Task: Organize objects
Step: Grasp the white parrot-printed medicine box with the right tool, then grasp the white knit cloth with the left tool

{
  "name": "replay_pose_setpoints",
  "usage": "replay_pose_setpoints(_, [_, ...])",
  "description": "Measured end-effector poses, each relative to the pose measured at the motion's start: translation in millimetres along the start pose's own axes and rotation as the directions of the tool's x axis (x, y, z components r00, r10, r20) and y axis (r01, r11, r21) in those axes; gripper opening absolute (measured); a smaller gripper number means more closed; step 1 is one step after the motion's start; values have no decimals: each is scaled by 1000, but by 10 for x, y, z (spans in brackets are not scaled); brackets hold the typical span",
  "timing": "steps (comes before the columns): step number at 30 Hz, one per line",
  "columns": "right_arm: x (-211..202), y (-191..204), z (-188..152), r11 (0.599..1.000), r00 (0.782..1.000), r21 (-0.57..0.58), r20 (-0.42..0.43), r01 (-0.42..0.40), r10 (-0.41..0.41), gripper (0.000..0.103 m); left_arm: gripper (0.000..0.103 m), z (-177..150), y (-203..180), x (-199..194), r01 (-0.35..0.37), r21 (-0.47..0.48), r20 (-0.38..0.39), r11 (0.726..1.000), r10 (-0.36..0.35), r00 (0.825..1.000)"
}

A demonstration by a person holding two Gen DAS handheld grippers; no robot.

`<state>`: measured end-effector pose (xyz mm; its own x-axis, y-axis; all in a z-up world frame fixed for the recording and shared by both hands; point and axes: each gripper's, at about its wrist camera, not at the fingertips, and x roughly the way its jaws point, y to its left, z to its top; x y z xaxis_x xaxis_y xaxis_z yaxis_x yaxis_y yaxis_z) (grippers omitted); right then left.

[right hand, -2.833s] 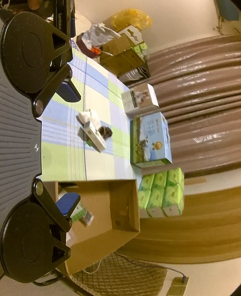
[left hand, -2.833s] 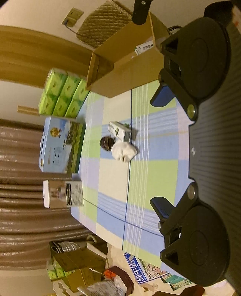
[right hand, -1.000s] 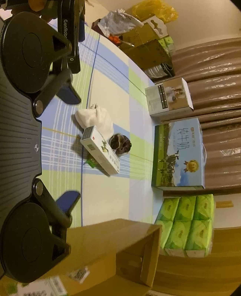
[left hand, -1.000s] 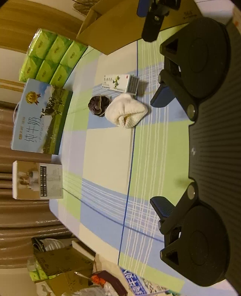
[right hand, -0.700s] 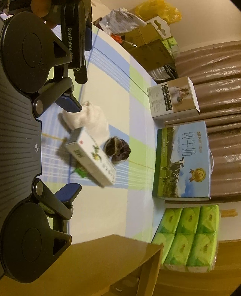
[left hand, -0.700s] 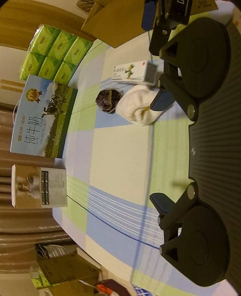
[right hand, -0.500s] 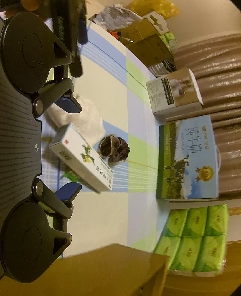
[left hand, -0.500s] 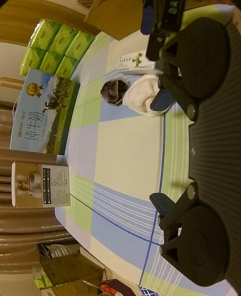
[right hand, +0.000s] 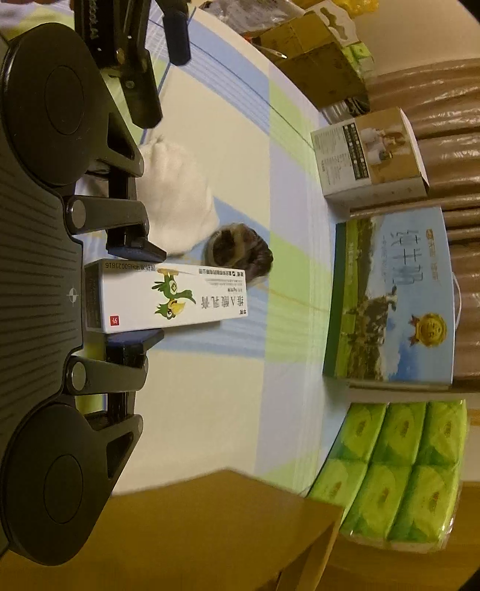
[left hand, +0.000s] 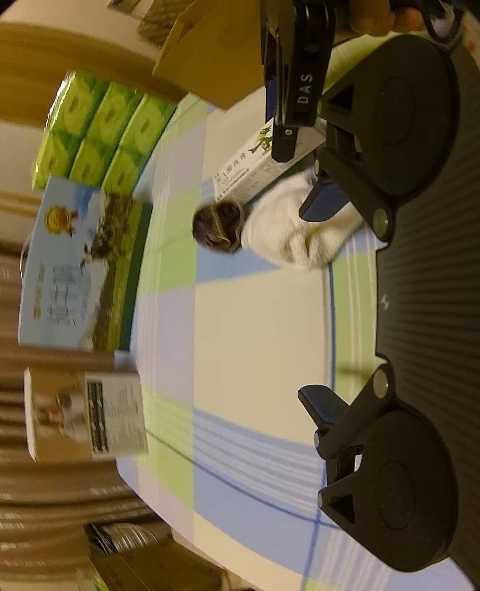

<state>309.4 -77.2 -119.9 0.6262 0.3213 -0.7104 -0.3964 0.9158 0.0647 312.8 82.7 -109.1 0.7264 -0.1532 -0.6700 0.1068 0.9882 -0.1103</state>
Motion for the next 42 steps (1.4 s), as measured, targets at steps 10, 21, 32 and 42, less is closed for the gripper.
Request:
replay_pose_setpoints(10, [24, -202, -226, 993, 995, -91, -54, 74, -79, 35, 93, 41, -328, 234, 76, 123, -3, 990, -76, 997])
replay_pose_setpoints(21, [27, -47, -310, 991, 998, -134, -56, -14, 6, 35, 74, 7, -424, 479, 87, 181, -13, 980, -86, 996])
replay_pose_setpoints(32, [-199, -94, -409, 999, 995, -38, -98, 6, -10, 35, 36, -68, -527, 278, 88, 169, -76, 982, -76, 994])
replay_pose_setpoints(42, [-757, -92, -801, 1000, 991, -19, -134, 1, -4, 35, 39, -575, -743, -435, 84, 178, -117, 980, -64, 991])
